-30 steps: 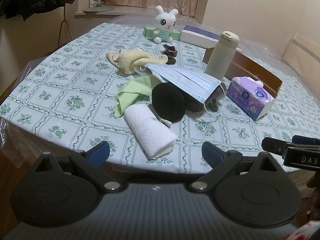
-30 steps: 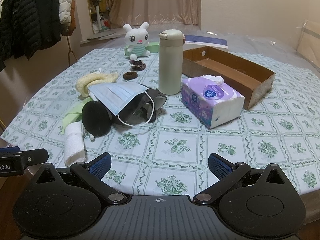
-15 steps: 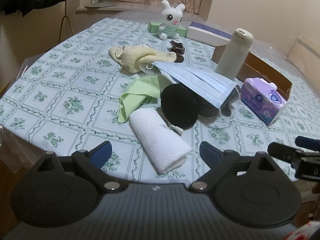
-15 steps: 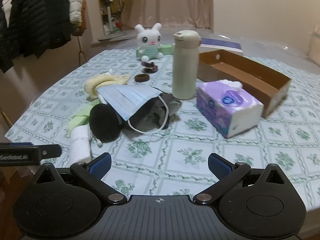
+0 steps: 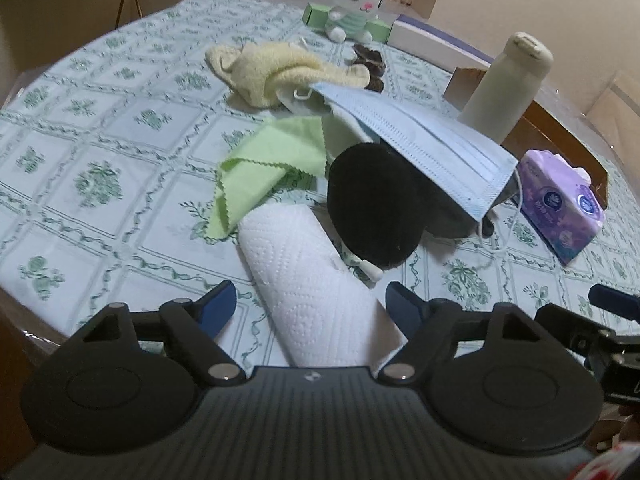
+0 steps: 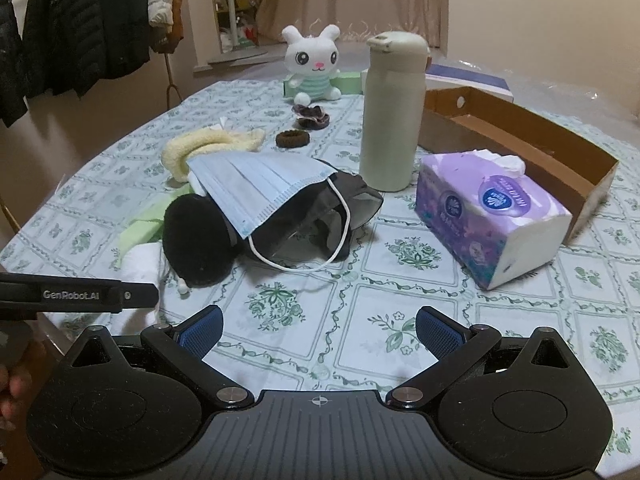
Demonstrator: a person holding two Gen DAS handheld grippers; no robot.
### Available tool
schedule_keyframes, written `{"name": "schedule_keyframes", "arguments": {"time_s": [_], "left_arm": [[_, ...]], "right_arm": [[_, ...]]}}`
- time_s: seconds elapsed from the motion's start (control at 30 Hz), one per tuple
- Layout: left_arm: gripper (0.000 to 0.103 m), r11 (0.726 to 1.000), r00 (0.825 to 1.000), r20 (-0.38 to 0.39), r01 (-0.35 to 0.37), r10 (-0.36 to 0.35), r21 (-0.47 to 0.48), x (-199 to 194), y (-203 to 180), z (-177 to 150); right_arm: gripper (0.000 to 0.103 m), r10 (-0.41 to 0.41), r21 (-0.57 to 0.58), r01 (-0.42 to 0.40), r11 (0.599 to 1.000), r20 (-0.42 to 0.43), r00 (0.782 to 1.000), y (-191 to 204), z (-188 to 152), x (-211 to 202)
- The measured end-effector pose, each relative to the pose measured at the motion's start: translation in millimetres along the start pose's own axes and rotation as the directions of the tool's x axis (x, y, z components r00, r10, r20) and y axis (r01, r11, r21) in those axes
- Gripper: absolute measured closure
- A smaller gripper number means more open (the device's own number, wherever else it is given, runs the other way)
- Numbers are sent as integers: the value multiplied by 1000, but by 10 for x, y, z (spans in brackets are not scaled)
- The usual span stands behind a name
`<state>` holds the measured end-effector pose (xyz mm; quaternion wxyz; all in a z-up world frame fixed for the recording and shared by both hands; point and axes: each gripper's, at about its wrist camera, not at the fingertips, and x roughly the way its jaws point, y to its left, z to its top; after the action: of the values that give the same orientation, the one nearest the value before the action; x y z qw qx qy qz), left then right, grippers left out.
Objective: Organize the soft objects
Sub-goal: 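Grasp the white rolled towel with the left tool while the right tool grasps the black round sponge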
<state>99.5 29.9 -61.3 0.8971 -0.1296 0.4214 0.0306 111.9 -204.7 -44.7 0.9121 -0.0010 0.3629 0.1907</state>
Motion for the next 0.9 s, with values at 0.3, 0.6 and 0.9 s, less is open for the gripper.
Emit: {"name": "schedule_keyframes", "arguments": {"time_s": [0.3, 0.6, 0.9], "left_arm": [[45, 1000, 999, -33, 0, 0, 1, 181, 23, 27], [61, 1000, 1000, -17, -19, 19, 24, 108, 166, 87], [62, 996, 999, 33, -30, 27, 88, -53, 395, 312]], "right_arm": [[14, 27, -28, -27, 999, -17, 999, 64, 6, 181], [24, 100, -92, -100, 991, -10, 995, 301, 36, 248], [36, 182, -179, -178, 968, 5, 983, 665, 192, 481]]}}
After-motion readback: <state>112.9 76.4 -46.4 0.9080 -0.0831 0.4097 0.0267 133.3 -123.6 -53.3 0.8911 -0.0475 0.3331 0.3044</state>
